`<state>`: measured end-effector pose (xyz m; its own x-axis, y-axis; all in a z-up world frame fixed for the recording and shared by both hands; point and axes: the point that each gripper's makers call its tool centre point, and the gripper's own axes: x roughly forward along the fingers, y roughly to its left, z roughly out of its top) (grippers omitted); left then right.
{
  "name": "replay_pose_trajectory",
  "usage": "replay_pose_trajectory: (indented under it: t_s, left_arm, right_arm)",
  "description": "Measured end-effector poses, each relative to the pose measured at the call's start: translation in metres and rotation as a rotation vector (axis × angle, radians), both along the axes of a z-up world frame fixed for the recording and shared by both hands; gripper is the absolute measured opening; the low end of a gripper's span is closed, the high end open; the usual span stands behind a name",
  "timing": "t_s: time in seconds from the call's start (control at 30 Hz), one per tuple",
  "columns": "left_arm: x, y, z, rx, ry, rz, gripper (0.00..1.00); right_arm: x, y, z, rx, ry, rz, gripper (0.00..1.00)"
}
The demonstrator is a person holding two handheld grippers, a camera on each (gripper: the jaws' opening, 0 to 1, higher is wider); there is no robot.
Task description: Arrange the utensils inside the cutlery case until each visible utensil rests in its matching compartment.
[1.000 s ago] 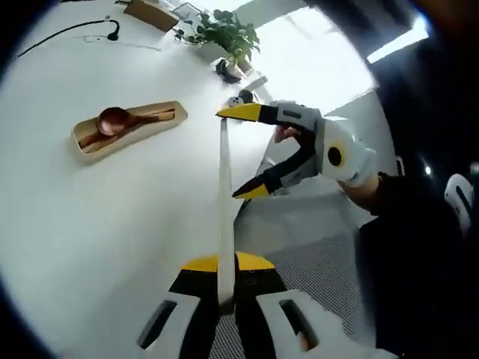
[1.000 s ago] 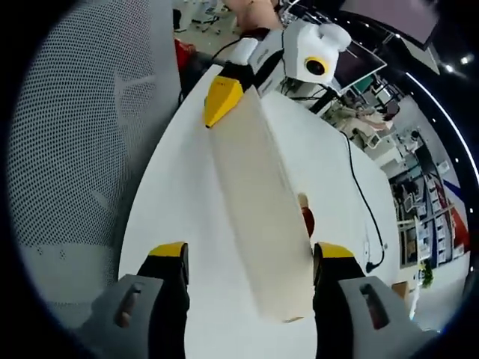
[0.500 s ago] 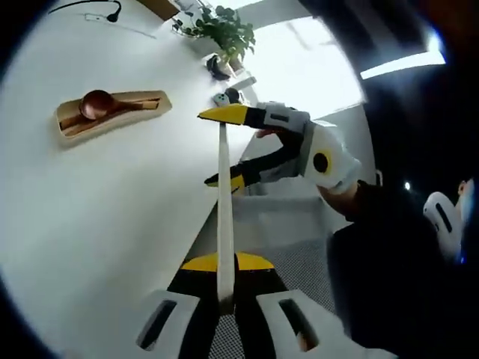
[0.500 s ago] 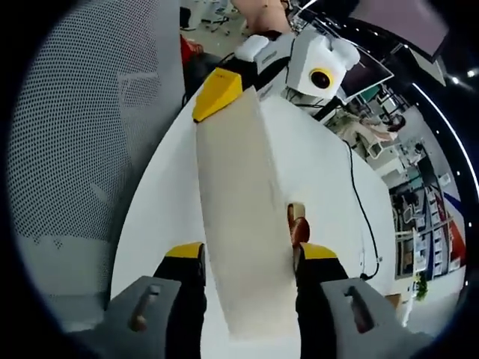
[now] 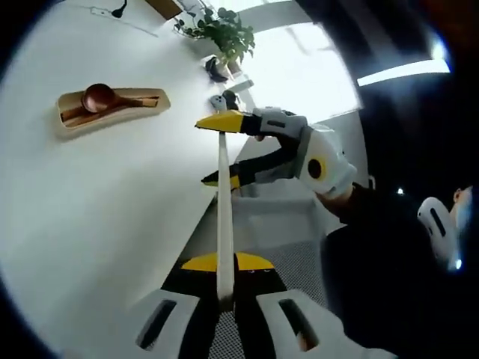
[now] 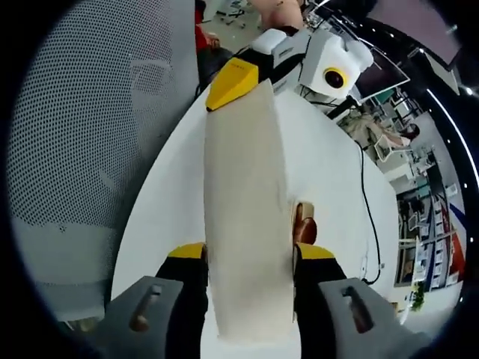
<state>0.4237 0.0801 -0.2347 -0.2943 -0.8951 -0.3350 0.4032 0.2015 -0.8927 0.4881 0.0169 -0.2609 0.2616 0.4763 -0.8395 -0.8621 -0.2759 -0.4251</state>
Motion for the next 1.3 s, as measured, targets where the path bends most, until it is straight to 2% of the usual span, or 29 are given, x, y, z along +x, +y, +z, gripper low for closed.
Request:
replay_pose_trajectory:
  t_s: [0.07,0.1,0.2,0.23,0.3,0.4,0.43,0.5,0.57,0.73,0.8,0.87,0.9,0.93,1.03,1.13,1.17,1.23,1.3]
  left_arm:
    - [-0.001,0.0,-0.002,0.011,-0.001,-0.021,0.05]
    - [-0.001,0.0,-0.002,0.013,-0.006,-0.019,0.05]
    - [0.005,-0.002,-0.004,0.002,0.001,0.013,0.05]
    - [0.015,-0.004,-0.005,-0.018,-0.013,0.068,0.06]
    - [0.022,-0.003,-0.002,-0.068,-0.046,0.106,0.07]
    - [0.024,-0.002,0.001,-0.087,-0.02,0.116,0.06]
    - [0.026,-0.005,0.007,-0.121,-0.009,0.128,0.06]
    - [0.036,-0.004,0.006,-0.116,-0.052,0.148,0.05]
    - [0.037,-0.007,0.009,-0.128,-0.009,0.155,0.05]
    - [0.043,-0.011,0.006,-0.131,-0.025,0.163,0.04]
    - [0.043,-0.014,0.003,-0.118,-0.034,0.153,0.04]
    - [0.042,-0.015,0.0,-0.105,-0.046,0.129,0.04]
    - [0.043,-0.016,0.0,-0.106,-0.044,0.129,0.04]
    - [0.046,-0.017,0.0,-0.107,-0.034,0.141,0.04]
    - [0.053,-0.014,0.0,-0.106,-0.036,0.143,0.04]
    - [0.059,-0.015,-0.004,-0.108,-0.016,0.156,0.05]
    - [0.064,-0.016,-0.004,-0.111,-0.011,0.179,0.05]
    - [0.086,-0.017,-0.005,-0.142,-0.009,0.291,0.06]
    - [0.099,-0.015,-0.008,-0.164,-0.057,0.333,0.07]
  right_arm:
    - [-0.002,-0.002,-0.002,-0.016,0.023,-0.002,0.43]
    - [-0.001,-0.002,-0.003,-0.009,0.01,-0.003,0.42]
    - [0.004,-0.007,-0.002,-0.012,0.01,-0.035,0.42]
    - [0.006,-0.009,-0.001,-0.008,0.01,-0.047,0.42]
    - [0.009,-0.014,0.002,0.023,0.037,-0.078,0.42]
    - [0.013,-0.018,0.006,0.05,0.085,-0.133,0.42]
    - [0.016,-0.019,0.007,0.052,0.084,-0.127,0.42]
    - [0.018,-0.021,0.007,0.052,0.127,-0.164,0.42]
    - [0.023,-0.022,0.008,0.055,0.119,-0.153,0.42]
    - [0.028,-0.025,0.008,0.031,0.113,-0.149,0.43]
    - [0.024,-0.023,0.009,0.057,0.171,-0.175,0.45]
    - [0.026,-0.024,0.008,0.054,0.185,-0.186,0.49]
    - [0.025,-0.026,0.005,0.037,0.196,-0.182,0.46]
    - [0.025,-0.027,0.003,0.028,0.201,-0.178,0.4]
    - [0.031,-0.026,0.001,0.025,0.171,-0.174,0.4]
    - [0.036,-0.028,-0.001,0.016,0.178,-0.172,0.39]
    - [0.042,-0.03,-0.004,0.005,0.17,-0.177,0.39]
    - [0.056,-0.035,-0.004,0.008,0.166,-0.222,0.39]
    - [0.065,-0.039,-0.005,0.013,0.187,-0.232,0.39]
